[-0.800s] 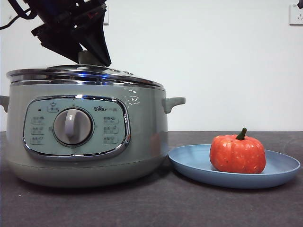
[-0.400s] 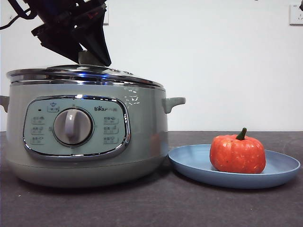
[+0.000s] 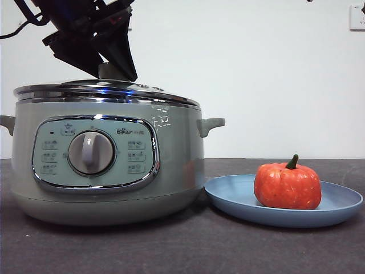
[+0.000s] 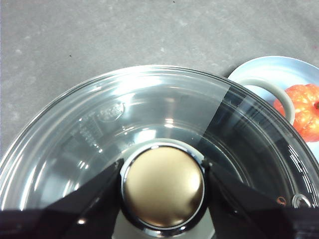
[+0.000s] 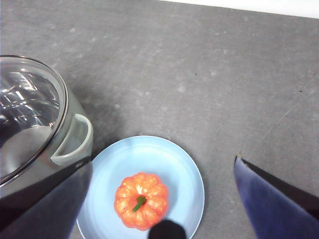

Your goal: Take the pumpkin out from the steamer,put the pumpkin in the blue plate,close the lid

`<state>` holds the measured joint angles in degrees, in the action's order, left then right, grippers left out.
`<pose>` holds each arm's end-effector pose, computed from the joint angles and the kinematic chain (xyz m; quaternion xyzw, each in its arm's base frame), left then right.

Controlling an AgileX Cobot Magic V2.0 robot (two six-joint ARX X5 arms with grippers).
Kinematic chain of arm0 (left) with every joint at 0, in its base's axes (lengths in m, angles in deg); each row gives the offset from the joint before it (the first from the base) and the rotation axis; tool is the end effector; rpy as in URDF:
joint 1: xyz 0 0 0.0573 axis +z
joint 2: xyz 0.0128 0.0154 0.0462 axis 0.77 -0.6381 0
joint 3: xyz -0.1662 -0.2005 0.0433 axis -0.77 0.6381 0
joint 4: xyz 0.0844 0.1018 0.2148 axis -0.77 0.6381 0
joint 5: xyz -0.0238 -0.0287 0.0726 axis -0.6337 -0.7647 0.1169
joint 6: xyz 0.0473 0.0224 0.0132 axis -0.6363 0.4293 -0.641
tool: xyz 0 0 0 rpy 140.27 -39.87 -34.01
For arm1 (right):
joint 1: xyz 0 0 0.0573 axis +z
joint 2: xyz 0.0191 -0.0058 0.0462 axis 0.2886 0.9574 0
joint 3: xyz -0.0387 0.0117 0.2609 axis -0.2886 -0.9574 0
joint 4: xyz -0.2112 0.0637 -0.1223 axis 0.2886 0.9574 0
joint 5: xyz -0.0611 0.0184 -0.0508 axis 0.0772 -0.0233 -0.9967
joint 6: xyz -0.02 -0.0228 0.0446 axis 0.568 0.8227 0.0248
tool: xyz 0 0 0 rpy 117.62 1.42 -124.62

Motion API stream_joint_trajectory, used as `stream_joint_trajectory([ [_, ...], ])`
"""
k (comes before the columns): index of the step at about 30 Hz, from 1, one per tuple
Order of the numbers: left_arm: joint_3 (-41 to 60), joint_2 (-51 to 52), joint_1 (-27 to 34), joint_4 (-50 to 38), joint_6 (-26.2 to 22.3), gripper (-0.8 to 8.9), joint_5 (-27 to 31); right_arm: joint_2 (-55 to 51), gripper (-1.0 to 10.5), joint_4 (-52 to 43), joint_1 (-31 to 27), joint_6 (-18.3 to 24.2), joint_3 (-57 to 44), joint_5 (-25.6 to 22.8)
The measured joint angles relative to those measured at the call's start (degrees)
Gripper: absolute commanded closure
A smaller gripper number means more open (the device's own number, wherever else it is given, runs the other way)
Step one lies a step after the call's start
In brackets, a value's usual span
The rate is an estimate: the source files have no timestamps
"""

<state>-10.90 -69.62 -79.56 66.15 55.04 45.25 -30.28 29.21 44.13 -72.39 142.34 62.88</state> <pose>0.2558 -0.1457 0.2971 0.1069 0.3371 -0.2833 0.8914 0.1529 0.0739 0.3504 -0.0398 0.2685 0.1385 0.9524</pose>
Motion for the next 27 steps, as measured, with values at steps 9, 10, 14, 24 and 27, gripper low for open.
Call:
stream_joint_trajectory([
  [9, -0.37, -0.15, 0.02, 0.68, 0.00, 3.18, 0.33, 0.00, 4.7, -0.02, 0.00, -0.22, 0.00, 0.00],
  [10, -0.37, -0.20, 0.07, 0.59, 0.07, 3.18, 0.31, 0.00, 4.7, -0.02, 0.00, -0.22, 0.00, 0.00],
  [14, -0.13, -1.16, 0.13, -1.22, 0.13, 3.18, 1.11, 0.00, 4.7, 0.00, 0.00, -0.24, 0.00, 0.00],
  [24, 0.07, 12.57, 0.17, 1.33, 0.11, 4.90, 4.42, -0.33, 5.3, -0.02, 0.00, -0.24, 0.00, 0.02],
  [27, -0.17, 21.79, 0.17, 6.71, 0.11, 8.19, 4.44, -2.25, 8.5, -0.02, 0.00, -0.44, 0.00, 0.15],
])
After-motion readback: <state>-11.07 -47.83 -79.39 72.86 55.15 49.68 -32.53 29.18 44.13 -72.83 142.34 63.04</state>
